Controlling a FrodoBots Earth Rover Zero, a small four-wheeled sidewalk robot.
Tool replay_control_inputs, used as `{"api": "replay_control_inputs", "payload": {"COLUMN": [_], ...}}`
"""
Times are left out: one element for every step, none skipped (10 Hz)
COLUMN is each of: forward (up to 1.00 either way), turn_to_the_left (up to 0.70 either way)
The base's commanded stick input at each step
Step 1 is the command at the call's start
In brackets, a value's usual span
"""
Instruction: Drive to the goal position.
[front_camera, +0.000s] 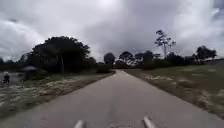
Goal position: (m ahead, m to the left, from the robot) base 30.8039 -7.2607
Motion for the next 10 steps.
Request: {"api": "replay_control_inputs", "payload": {"forward": [0.85, 0.85, 0.85, 0.85, 0.85, 0.85, 0.85, 0.85, 0.85, 0.85], "turn_to_the_left": [0.00, 0.00, 0.00, 0.00, 0.00, 0.00, 0.00, 0.00, 0.00, -0.12]}}
